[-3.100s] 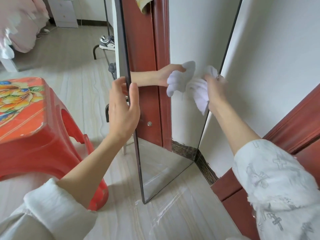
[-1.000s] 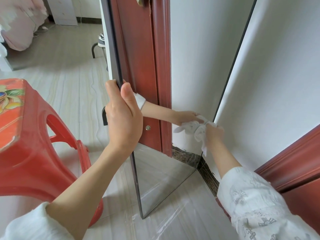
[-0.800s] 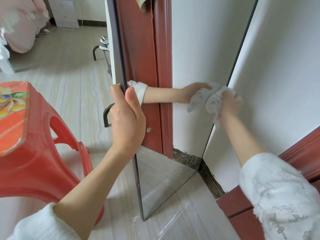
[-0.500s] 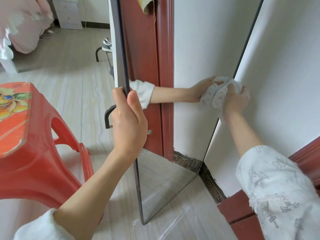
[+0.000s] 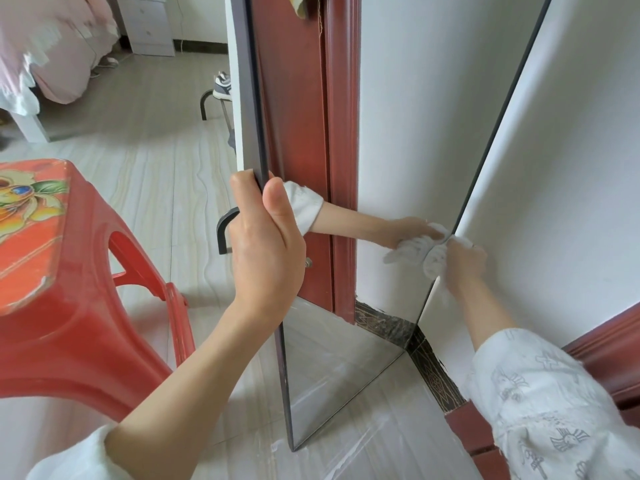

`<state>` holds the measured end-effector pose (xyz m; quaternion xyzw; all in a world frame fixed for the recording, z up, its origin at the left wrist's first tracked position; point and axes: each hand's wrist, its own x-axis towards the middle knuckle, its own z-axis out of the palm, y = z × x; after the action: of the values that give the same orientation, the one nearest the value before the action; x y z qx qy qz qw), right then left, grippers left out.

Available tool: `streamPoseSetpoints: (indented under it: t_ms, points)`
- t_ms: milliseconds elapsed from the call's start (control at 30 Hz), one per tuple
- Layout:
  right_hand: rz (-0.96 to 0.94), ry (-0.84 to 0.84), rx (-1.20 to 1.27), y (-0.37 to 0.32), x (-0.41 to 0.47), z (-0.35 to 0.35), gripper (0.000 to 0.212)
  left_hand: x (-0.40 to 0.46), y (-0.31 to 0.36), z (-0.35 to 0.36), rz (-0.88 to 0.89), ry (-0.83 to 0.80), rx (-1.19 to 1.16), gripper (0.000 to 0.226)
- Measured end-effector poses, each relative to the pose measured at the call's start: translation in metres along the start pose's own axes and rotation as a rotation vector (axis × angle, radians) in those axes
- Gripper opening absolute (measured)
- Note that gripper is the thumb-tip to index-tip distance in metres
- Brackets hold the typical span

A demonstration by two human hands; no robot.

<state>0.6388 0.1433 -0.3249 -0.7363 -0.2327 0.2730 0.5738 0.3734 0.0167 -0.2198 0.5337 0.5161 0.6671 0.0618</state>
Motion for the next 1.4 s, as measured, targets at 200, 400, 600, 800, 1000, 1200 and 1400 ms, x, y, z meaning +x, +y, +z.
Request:
streamPoseSetpoints:
  t_ms: [200, 400, 600, 800, 1000, 1200, 1400]
  points:
    - [-0.105, 0.076, 0.123, -0.022, -0.012, 0.003, 0.033, 0.000, 0.001, 0.000, 0.001, -0.001, -0.011, 0.023]
    - [0.236, -0.127, -0.013, 0.036, -0.013, -0.002, 0.036, 0.001, -0.001, 0.001, 0.005, 0.004, -0.006, 0.023]
    - [0.214, -0.092, -0.202, 0.022, -0.019, -0.024, 0.036, 0.002, -0.001, 0.000, 0.004, -0.008, -0.010, 0.019]
    - [-0.013, -0.002, 0.282, -0.061, -0.033, -0.019, 0.014, 0.000, 0.003, -0.002, -0.031, -0.022, -0.024, 0.018]
    - [-0.198, 0.012, 0.264, -0.073, -0.071, 0.009, 0.018, 0.001, 0.006, -0.003, -0.047, -0.035, -0.036, 0.018]
    - [0.059, -0.112, -0.121, 0.038, -0.078, 0.000, 0.039, 0.000, 0.006, -0.003, -0.041, -0.038, -0.045, 0.019]
    - [0.133, -0.157, -0.171, 0.037, -0.075, -0.002, 0.043, -0.001, 0.006, -0.002, -0.043, -0.035, -0.029, 0.019]
